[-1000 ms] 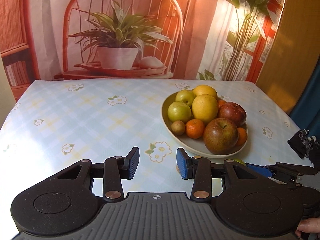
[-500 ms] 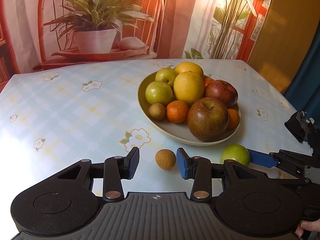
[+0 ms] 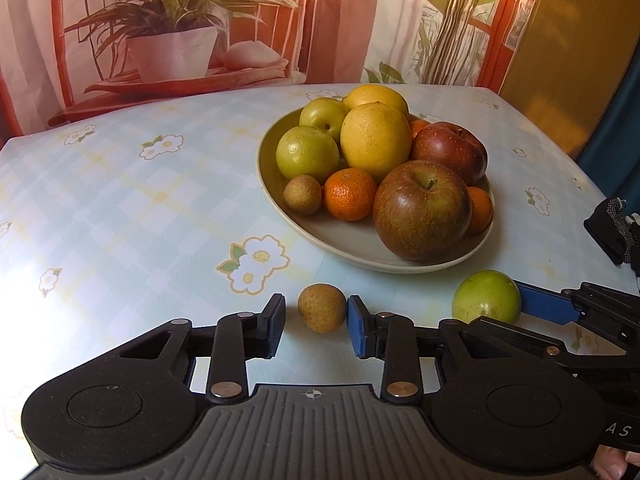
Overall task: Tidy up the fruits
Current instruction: 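Close the left gripper on the second small brown fruit, then carry the green citrus with the right gripper onto the plate while the left places the brown fruit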
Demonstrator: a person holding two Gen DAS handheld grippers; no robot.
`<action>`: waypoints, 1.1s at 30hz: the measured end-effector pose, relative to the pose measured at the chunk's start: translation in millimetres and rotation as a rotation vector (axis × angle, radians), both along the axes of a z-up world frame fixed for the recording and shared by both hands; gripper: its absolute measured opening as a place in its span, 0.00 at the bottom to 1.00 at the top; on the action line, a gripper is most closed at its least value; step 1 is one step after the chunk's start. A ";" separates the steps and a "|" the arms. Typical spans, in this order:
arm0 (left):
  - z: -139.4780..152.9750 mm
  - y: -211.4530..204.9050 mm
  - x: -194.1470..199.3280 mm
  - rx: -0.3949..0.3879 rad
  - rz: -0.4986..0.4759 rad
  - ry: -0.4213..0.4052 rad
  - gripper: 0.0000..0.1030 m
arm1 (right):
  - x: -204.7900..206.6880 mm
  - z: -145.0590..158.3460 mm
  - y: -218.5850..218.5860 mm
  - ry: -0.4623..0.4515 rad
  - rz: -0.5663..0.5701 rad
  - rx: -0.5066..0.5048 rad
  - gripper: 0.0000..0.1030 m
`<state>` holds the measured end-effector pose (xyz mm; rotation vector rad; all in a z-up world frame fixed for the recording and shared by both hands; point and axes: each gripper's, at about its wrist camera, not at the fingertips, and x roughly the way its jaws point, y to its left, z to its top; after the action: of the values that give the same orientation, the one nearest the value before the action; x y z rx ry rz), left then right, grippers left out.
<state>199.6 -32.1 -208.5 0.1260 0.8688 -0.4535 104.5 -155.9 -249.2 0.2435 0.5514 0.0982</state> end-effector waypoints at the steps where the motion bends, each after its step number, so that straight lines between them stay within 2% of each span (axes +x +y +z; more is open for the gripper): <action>1: -0.1 -0.5 -0.3 0.004 -0.003 -0.002 0.27 | 0.0 0.0 -0.2 0.000 0.000 0.000 0.43; 7: 3.6 3.1 -1.8 -0.009 -0.002 0.000 0.27 | 0.2 0.5 -0.5 0.006 0.000 0.001 0.43; 15: 33.7 5.6 -6.3 -0.089 -0.023 -0.101 0.27 | -4.3 14.4 -5.8 -0.044 -0.013 0.010 0.43; 19: 38.5 -6.1 5.8 -0.068 -0.048 -0.126 0.27 | -0.5 26.9 -14.5 -0.068 -0.032 0.000 0.43; 26: 23.8 -16.7 29.5 -0.052 -0.047 -0.066 0.27 | 4.8 39.1 -30.2 -0.094 -0.083 -0.024 0.43; 33: 18.0 -19.0 38.4 -0.065 -0.054 -0.041 0.27 | 15.6 46.1 -30.4 -0.101 -0.076 -0.051 0.43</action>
<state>237.9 -51.0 -190.5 0.0991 0.8110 -0.5275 120.2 -186.3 -203.1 0.2086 0.4433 0.0227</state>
